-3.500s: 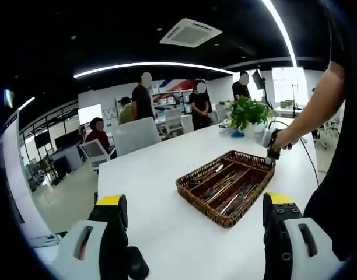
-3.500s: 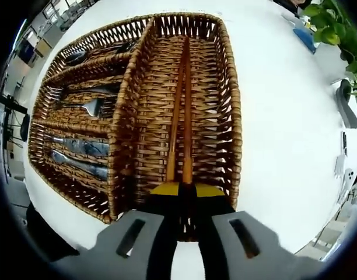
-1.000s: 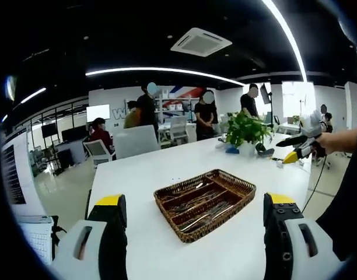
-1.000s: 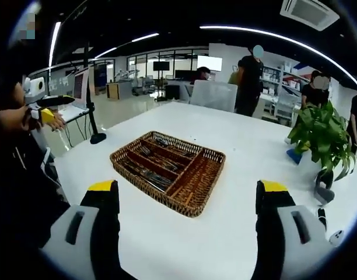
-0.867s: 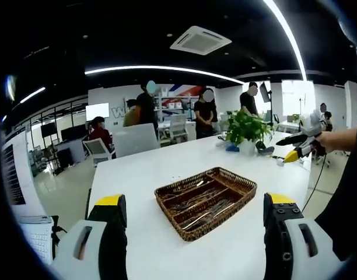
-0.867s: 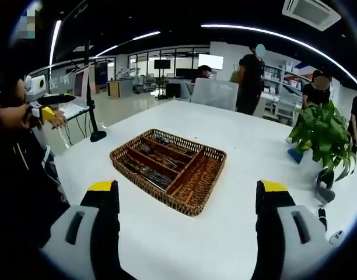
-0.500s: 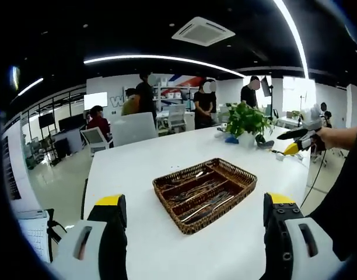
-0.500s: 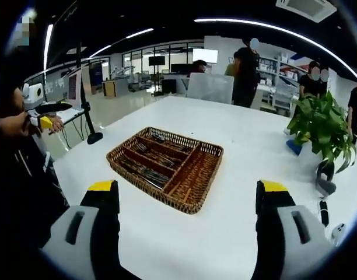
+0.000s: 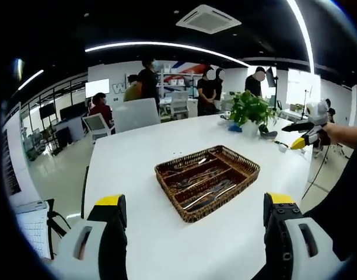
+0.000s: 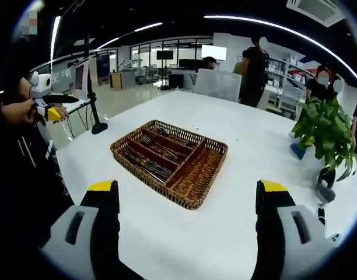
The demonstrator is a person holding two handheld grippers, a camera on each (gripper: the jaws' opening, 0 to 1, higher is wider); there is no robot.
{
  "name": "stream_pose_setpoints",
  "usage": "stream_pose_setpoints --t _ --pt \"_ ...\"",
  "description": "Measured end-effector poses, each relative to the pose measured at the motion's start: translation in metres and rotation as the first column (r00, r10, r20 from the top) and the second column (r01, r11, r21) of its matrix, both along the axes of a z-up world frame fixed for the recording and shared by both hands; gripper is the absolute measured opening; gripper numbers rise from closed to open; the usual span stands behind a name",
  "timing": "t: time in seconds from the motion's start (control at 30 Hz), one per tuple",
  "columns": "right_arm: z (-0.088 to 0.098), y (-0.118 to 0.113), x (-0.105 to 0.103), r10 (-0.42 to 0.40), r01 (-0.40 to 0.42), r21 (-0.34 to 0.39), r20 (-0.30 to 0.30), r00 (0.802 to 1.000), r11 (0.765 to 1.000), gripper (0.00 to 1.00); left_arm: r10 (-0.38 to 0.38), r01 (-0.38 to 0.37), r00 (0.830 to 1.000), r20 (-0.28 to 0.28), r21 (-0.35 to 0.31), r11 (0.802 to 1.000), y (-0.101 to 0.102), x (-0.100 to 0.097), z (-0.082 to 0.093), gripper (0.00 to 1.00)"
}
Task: Arrange the knives, forks, and spoons in their matching storage slots by inserting each utensil handle-first until every utensil is classified and aligned in the correct compartment
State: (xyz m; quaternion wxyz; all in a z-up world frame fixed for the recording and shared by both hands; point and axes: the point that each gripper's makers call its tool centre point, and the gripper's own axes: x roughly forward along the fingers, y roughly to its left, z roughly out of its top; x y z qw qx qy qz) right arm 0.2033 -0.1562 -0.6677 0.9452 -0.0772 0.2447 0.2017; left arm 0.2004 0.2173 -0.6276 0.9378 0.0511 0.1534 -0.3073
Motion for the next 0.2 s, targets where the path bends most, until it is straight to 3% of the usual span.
stream_pose_setpoints --t 0.07,0.1,0.2 --pt "-0.001 0.002 -0.001 0.023 -0.023 -0.004 -0.002 1.000 1.000 1.00 0.006 -0.005 1.000 -0.012 0.008 1.000 0.001 0.002 -0.002 0.99" --pt "-0.001 0.004 -0.001 0.044 -0.044 -0.027 0.004 0.999 0.999 1.00 0.040 -0.039 0.996 -0.081 0.018 0.999 0.009 0.003 -0.014 0.99" --pt "-0.004 0.006 -0.005 0.070 -0.071 -0.051 -0.012 0.997 0.996 1.00 0.018 -0.015 0.997 -0.076 0.037 0.999 0.009 0.000 -0.017 0.99"
